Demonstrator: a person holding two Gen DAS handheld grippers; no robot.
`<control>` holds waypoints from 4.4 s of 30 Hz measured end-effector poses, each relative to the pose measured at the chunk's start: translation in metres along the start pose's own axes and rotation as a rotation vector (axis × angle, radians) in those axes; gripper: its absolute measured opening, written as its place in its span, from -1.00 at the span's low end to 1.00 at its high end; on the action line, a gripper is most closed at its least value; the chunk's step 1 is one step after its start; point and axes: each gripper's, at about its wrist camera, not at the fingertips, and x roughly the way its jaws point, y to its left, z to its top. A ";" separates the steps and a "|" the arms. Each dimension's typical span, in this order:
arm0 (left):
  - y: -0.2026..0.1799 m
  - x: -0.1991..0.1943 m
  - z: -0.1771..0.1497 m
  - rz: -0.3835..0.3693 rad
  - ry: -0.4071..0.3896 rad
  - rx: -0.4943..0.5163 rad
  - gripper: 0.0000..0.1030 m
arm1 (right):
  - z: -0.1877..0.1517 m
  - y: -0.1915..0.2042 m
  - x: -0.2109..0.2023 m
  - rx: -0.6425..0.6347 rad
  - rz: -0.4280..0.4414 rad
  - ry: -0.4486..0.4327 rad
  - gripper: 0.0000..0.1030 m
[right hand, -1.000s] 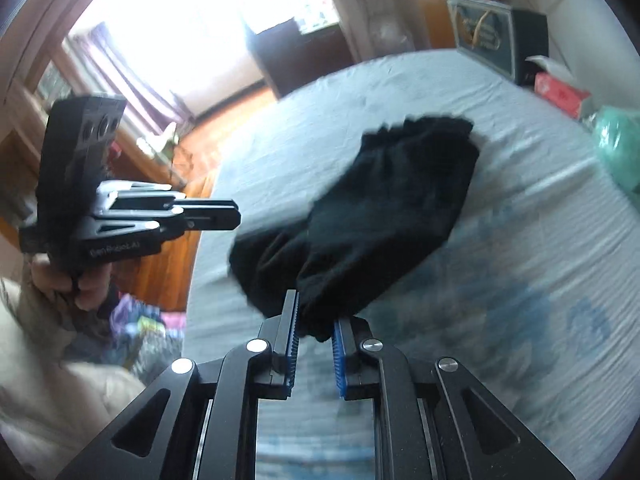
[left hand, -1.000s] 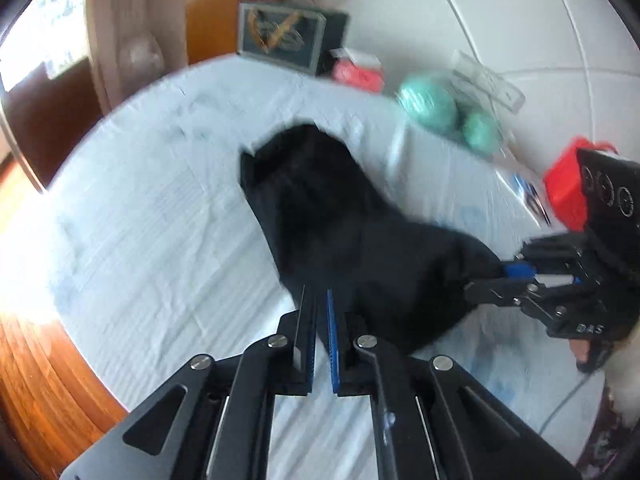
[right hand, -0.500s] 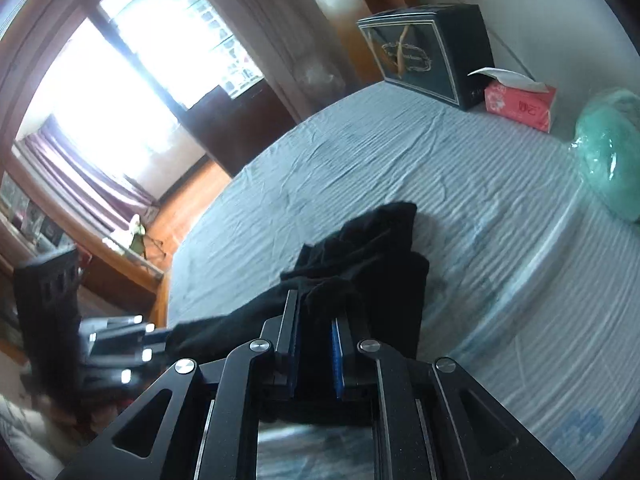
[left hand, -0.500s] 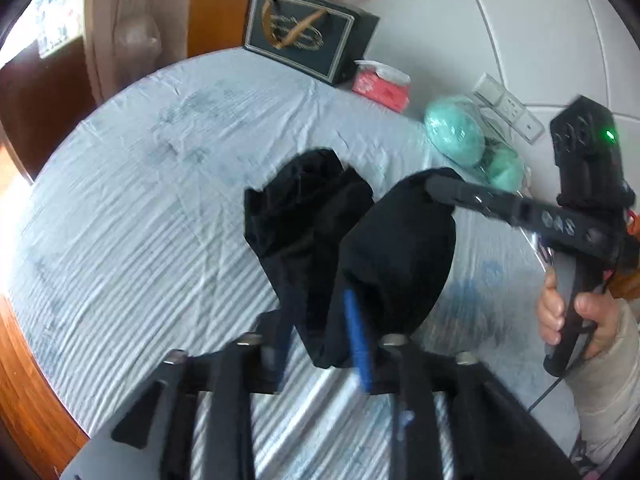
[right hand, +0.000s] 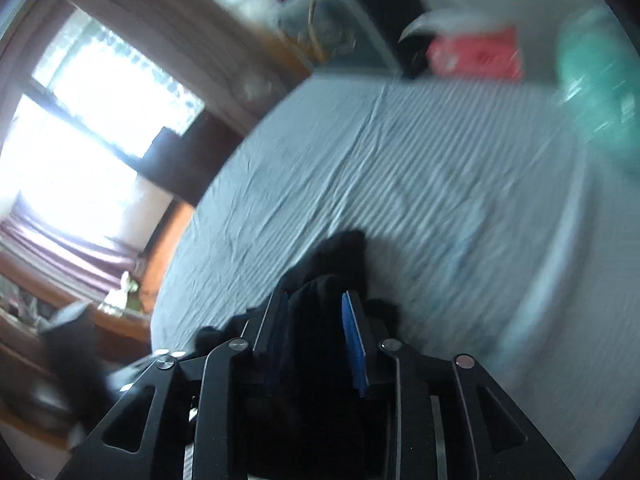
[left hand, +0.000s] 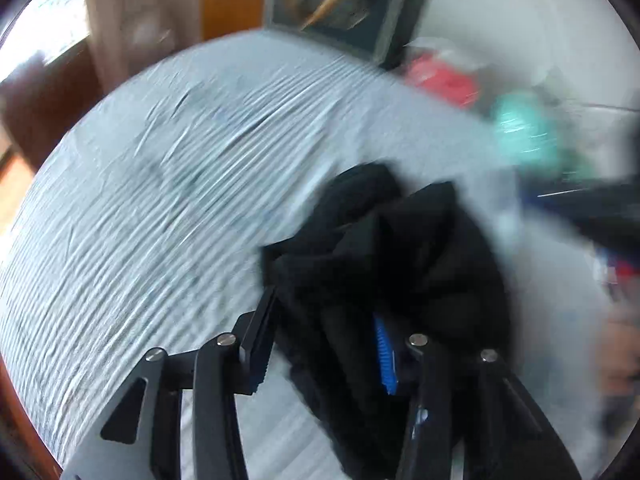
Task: Fold clothes
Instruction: 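Fold the shirt end over with the left tool while the right tool folds, release, then grasp the folded black shirt bundle with the left tool while the right tool grasps, then lift the bundle with the left tool while the right tool lifts, carry toward the red case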
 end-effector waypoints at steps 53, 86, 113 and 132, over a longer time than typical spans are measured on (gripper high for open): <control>0.023 -0.059 0.018 -0.069 -0.002 0.183 0.69 | -0.095 -0.024 -0.017 0.111 -0.145 0.042 -0.42; -0.030 0.046 0.078 -0.506 0.256 1.025 0.57 | -0.200 0.052 0.042 0.962 -0.442 -0.362 -0.04; -0.021 0.048 0.081 -0.674 0.319 1.015 -0.14 | -0.180 0.044 0.069 0.960 -0.437 -0.335 -0.27; -0.015 -0.040 0.053 -0.719 0.129 0.845 -0.52 | -0.151 0.104 0.009 0.626 -0.685 -0.282 -0.53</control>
